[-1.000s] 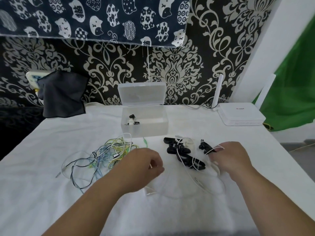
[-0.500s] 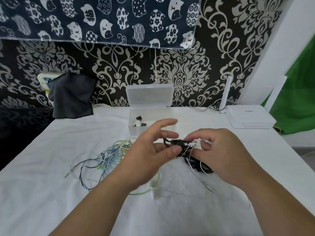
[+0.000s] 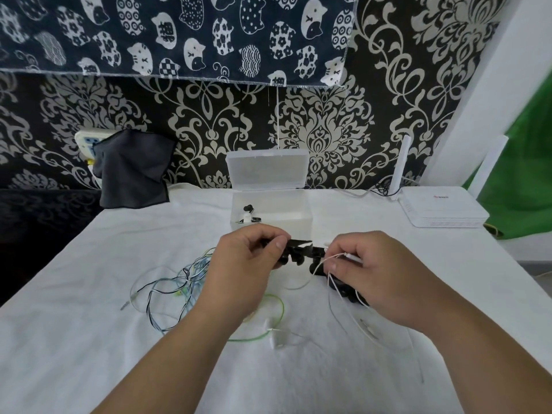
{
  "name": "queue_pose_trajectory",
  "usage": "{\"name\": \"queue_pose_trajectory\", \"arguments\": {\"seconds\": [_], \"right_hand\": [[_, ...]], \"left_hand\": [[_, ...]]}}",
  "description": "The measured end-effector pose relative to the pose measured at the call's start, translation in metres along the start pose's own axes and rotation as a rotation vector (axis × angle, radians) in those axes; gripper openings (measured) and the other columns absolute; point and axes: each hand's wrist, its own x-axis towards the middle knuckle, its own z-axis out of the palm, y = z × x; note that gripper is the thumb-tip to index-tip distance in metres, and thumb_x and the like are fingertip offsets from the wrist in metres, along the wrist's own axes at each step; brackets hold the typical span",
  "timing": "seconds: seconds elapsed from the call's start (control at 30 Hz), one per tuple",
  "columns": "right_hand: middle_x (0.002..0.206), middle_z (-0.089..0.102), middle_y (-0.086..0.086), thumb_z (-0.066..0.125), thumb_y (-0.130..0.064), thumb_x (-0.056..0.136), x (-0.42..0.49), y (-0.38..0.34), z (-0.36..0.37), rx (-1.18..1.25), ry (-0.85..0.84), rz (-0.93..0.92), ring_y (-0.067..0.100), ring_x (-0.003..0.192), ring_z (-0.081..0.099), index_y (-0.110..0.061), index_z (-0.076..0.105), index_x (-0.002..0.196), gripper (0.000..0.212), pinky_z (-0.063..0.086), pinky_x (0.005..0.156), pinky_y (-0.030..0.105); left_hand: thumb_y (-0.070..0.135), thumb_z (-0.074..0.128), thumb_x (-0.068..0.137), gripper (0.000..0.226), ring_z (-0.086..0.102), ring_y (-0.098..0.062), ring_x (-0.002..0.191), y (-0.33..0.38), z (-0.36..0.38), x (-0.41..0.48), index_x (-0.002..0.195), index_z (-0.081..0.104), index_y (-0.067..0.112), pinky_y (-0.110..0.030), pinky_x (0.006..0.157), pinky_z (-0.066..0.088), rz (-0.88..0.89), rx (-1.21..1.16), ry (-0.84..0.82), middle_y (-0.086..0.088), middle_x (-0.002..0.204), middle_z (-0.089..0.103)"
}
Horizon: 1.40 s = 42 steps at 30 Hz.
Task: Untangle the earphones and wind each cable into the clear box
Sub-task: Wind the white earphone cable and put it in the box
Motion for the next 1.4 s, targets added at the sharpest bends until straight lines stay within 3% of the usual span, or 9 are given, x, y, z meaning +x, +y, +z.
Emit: {"name": "queue_pose_trajectory", "arguments": {"seconds": [0.2,0.3,0.43,0.63,0.8,0.97,1.1,1.23,1.4], "right_hand": [[0.064,0.062,0.001,0.064,-0.028,0.093,-0.001,-0.003,-0.005,-0.025,-0.06,0.025,0.005,0.049,0.044,-0.024,0.068,0.074,0.019,0.035,0.051,0.019],[0.069,0.065,0.006,0.062,-0.031,0.093,0.0,-0.002,0.001,-0.055,-0.019,0.034,0.013,0.052,0.048,-0.024,0.067,0.073,0.022,0.039,0.054,0.031],[0.064,0.06,0.006,0.06,-0.034,0.095,0.002,0.0,0.006,-0.068,0.058,0.041,0.015,0.05,0.046,-0.023,0.059,0.065,0.032,0.038,0.052,0.037],[0.059,0.06,0.005,0.061,-0.036,0.095,0.0,-0.003,0.01,-0.078,0.083,0.03,0.023,0.054,0.054,-0.018,0.058,0.062,0.038,0.045,0.055,0.042],[0.056,0.065,-0.003,0.065,-0.03,0.093,0.002,-0.006,0.013,0.095,0.114,0.084,0.007,0.045,0.057,-0.023,0.065,0.06,0.034,0.046,0.051,0.027],[0.067,0.073,0.006,0.068,-0.008,0.091,0.002,-0.007,0.008,0.486,0.144,0.181,0.011,0.05,0.059,-0.016,0.075,0.087,0.01,0.05,0.053,0.029],[0.079,0.076,0.01,0.065,-0.001,0.09,0.004,-0.004,0.004,0.647,0.182,0.197,0.012,0.048,0.055,-0.009,0.073,0.093,0.012,0.048,0.052,0.029],[0.078,0.075,0.011,0.061,0.004,0.091,0.006,-0.002,0.001,0.723,0.223,0.165,0.013,0.053,0.06,-0.007,0.072,0.089,0.016,0.048,0.051,0.024],[0.078,0.075,0.011,0.054,0.005,0.094,0.009,0.003,-0.005,0.937,0.292,0.167,0.019,0.07,0.071,-0.007,0.069,0.091,0.02,0.056,0.058,0.022]], "left_hand": [[0.013,0.062,0.094,0.018,0.067,-0.031,0.083,0.002,0.001,-0.003,0.087,0.074,0.024,-0.036,0.079,0.055,0.004,0.123,-0.031,-0.01,0.085,0.072],[0.017,0.067,0.09,0.012,0.061,-0.036,0.074,0.004,0.002,-0.005,0.087,0.073,0.027,-0.039,0.069,0.051,0.012,0.126,-0.089,-0.019,0.083,0.068],[0.014,0.082,0.076,0.02,0.057,-0.006,0.056,0.01,0.007,-0.009,0.09,0.071,0.022,-0.015,0.057,0.045,0.019,0.158,-0.212,-0.01,0.075,0.07],[0.02,0.091,0.062,0.035,0.064,-0.013,0.075,0.006,0.009,-0.011,0.087,0.068,0.028,-0.023,0.072,0.055,0.072,0.27,-0.222,0.005,0.078,0.07],[0.024,0.091,0.063,0.031,0.059,-0.017,0.068,0.009,0.013,-0.014,0.082,0.067,0.025,-0.026,0.063,0.05,0.106,0.313,-0.205,0.005,0.072,0.067],[0.019,0.088,0.069,0.028,0.064,-0.024,0.074,0.013,0.01,-0.014,0.086,0.067,0.026,-0.037,0.073,0.056,0.081,0.272,-0.307,-0.002,0.078,0.07],[0.015,0.088,0.068,0.029,0.058,-0.014,0.062,0.015,0.008,-0.013,0.085,0.067,0.024,-0.025,0.063,0.052,0.013,0.233,-0.377,0.0,0.072,0.068],[0.009,0.083,0.07,0.033,0.064,-0.034,0.077,0.012,0.008,-0.012,0.092,0.067,0.027,-0.044,0.076,0.056,-0.017,0.139,-0.386,-0.009,0.087,0.071],[0.002,0.075,0.074,0.036,0.068,-0.027,0.082,0.009,0.007,-0.011,0.099,0.067,0.027,-0.04,0.077,0.056,-0.02,0.212,-0.398,-0.001,0.089,0.074]]}}
